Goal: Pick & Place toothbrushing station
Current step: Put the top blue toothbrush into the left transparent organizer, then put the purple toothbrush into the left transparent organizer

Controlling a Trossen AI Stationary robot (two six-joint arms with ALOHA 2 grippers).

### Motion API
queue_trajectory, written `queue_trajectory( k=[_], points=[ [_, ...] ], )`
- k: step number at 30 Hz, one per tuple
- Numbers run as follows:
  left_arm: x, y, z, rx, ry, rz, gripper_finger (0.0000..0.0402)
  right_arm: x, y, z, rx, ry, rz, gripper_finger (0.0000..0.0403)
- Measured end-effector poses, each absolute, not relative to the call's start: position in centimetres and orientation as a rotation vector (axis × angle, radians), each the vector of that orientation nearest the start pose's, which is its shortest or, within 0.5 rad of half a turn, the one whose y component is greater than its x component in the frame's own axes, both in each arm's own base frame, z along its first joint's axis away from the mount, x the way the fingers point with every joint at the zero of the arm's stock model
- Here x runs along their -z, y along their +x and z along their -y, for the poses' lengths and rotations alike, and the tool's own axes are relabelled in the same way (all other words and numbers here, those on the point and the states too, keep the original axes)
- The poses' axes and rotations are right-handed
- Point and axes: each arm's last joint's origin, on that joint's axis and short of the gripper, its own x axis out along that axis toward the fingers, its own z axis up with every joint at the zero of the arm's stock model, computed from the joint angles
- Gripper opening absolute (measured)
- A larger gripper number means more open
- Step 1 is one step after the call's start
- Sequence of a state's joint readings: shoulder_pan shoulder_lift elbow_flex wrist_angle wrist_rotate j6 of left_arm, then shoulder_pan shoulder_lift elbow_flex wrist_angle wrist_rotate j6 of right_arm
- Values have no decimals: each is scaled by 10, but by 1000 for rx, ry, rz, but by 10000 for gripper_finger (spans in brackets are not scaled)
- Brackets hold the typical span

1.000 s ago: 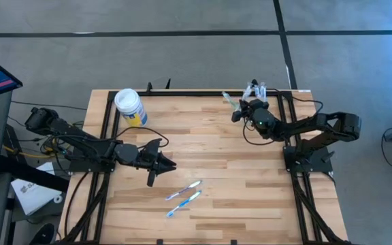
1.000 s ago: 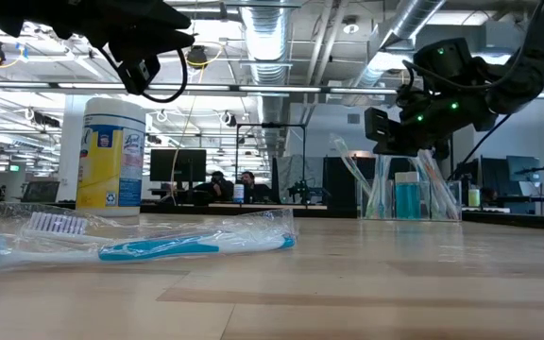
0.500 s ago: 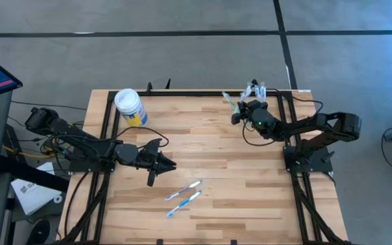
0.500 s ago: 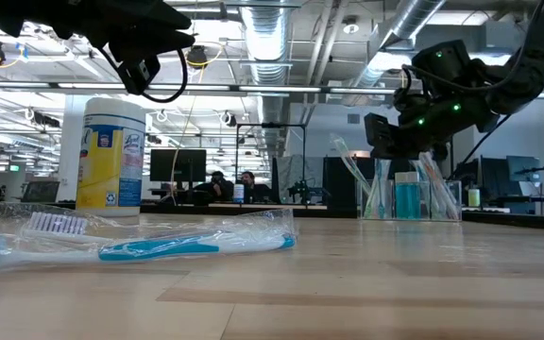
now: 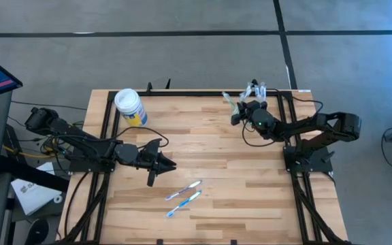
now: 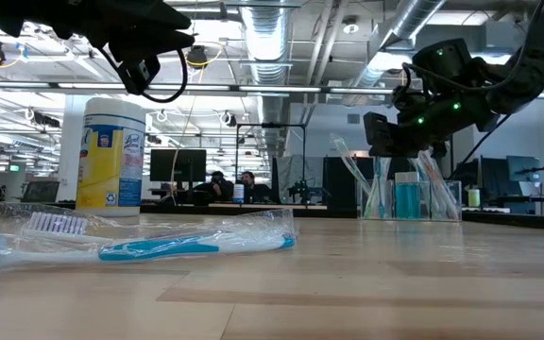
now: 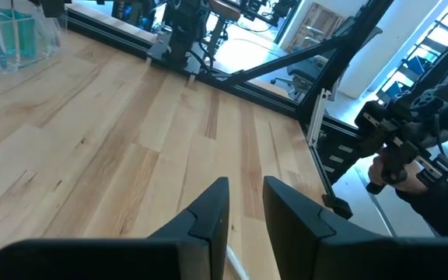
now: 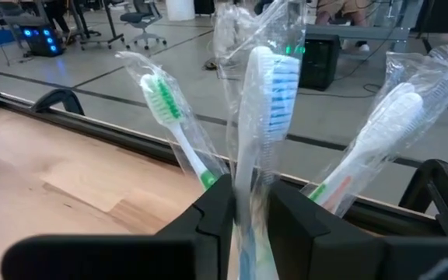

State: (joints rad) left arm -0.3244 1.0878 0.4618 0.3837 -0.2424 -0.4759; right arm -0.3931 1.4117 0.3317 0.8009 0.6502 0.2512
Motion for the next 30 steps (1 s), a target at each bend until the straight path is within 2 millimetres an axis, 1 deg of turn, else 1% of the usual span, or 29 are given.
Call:
queue_trajectory(
  k=[3,5,7,13,17,19,23,30],
  points=[
    [-219,215,65,27,-406,-248,76,-151,209,106,1065,174,-170,68],
    [-219,215,65,27,-406,-248,76,-151,209,106,1065,171,-176,82],
    [-219,215,65,27,-405,-248,76,-151,209,106,1065,171,-177,105],
    [-219,215,65,26,-406,-248,76,-152,209,106,1067,165,-169,191],
    [-219,215,65,26,-406,-248,76,-156,207,105,1084,151,-162,228],
    [-219,215,65,26,-406,-248,76,-161,205,105,1092,150,-146,234],
    [-219,215,65,26,-406,-248,76,-173,200,101,1082,152,-120,230],
    [-219,215,65,27,-406,-249,76,-196,190,85,1024,140,-74,217]
  ],
)
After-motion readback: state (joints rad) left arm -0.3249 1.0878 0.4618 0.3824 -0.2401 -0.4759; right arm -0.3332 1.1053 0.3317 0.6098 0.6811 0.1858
